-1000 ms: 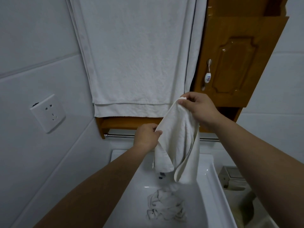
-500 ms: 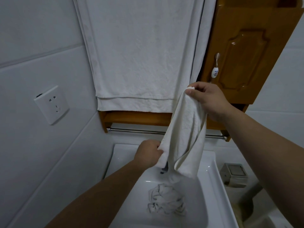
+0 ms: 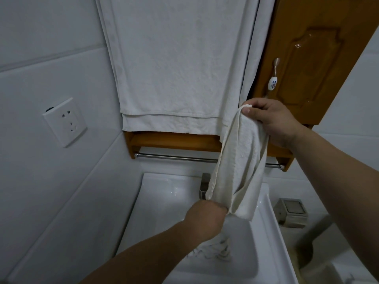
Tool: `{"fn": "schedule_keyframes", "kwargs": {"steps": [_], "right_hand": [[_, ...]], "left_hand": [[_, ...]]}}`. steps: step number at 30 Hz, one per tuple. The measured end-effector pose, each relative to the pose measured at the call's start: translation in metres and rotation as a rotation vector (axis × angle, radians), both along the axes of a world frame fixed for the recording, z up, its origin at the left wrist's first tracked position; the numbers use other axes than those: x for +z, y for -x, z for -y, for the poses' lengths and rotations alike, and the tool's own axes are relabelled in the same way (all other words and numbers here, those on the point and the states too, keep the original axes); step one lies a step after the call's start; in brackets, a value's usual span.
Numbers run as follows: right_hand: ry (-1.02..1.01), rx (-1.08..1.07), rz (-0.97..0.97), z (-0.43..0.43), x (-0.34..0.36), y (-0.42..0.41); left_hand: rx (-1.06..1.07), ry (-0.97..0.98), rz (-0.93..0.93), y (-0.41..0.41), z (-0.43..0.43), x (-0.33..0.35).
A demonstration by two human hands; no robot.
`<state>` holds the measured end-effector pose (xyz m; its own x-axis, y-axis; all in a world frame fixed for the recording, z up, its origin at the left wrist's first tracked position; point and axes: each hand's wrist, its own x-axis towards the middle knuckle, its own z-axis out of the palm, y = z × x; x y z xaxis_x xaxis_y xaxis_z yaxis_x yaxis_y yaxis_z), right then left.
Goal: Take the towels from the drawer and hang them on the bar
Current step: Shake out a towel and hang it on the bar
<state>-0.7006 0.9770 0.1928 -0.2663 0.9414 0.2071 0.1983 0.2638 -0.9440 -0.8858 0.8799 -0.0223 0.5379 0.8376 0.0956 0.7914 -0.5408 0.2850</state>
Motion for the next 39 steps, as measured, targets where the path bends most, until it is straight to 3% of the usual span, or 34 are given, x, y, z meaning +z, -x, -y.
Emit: {"fn": "schedule_keyframes", "kwargs": {"steps": [5,11,19,23,28,31,39], "right_hand": [[-0.005,-0.018,-0.024,0.004,-0.002,-0.001],[0.016,-0.034,-0.115,0.005,0.005,-0.007],[0.025,0.006,-0.16,0.005,0.004,-0.004],[0.022,0.037,-0.149,0.004,0.004,0.001],[0.029,0.066,-0.164,0.003,0.004,0.01],[0.035,0.08,-0.18,0.003,0.004,0.014],[0.033,0.077,-0.162,0.003,0.001,0.014]], "left_hand": [[0.008,-0.099,-0.054,-0.016,0.008,-0.003],[0.231,-0.161,0.108,0.001,-0.008,-0.008],[0.401,-0.16,0.134,0.017,-0.023,-0.002],[0.435,-0.129,0.056,0.023,-0.035,0.001],[0.315,-0.048,0.165,0.023,-0.045,-0.009],[0.203,-0.115,0.095,0.012,-0.037,-0.004],[0.272,-0.197,0.215,0.019,-0.053,-0.003]]}}
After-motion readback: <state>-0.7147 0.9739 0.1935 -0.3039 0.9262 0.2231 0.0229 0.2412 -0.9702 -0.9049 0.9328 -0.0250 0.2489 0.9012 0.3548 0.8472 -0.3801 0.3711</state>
